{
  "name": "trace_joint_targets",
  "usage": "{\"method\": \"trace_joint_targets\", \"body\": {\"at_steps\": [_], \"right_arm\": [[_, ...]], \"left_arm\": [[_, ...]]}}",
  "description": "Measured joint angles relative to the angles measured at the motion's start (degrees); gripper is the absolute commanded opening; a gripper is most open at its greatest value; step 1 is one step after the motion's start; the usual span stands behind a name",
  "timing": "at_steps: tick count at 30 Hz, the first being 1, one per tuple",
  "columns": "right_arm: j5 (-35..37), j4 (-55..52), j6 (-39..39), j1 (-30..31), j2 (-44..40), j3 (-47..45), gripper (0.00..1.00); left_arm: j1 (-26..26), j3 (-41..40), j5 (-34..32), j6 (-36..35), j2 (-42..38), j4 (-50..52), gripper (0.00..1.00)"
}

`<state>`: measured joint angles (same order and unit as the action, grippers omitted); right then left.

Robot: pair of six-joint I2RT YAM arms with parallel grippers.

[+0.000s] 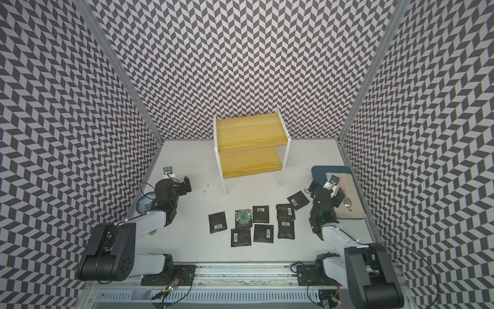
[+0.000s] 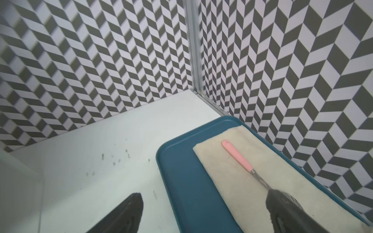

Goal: Remove the tea bags from the shelf
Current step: Reset both arms

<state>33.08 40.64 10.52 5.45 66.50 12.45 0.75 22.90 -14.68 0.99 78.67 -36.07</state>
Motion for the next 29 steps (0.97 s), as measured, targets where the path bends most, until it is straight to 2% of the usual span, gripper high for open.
{"method": "trace_joint_targets", "body": {"at_steps": [5, 10, 12, 15, 20, 24, 29], "right_arm": [[-4.4, 17.7, -2.3, 0.0, 7.0, -6.6, 1.00], [-8.4, 34.9, -5.3, 0.0, 17.3, -8.4, 1.00], [-11.9, 37.2, -6.8, -0.1, 18.8, -8.4, 0.99], [-13.8, 41.6, -8.2, -0.1, 22.1, -7.4, 0.99], [-15.2, 34.8, -8.9, -0.1, 22.5, 0.6, 0.99], [-15.4, 36.7, -9.1, -0.1, 22.7, -0.1, 0.99], [-15.5, 32.6, -9.1, -0.1, 22.7, 1.1, 0.99]], "left_arm": [[0.5, -3.8, 2.5, -1.8, 1.6, -10.4, 0.99], [1.4, -7.1, 9.9, -3.1, 3.8, -22.1, 1.00], [1.6, -7.5, 10.4, -3.0, 7.6, -26.7, 1.00], [0.9, -7.5, 11.5, -2.4, 10.5, -28.0, 1.00], [0.2, -7.3, 12.0, -1.9, 10.8, -30.3, 1.00], [0.2, -7.3, 12.4, -1.5, 10.8, -30.8, 1.00], [0.2, -7.3, 12.5, -1.4, 10.8, -31.1, 1.00]]}}
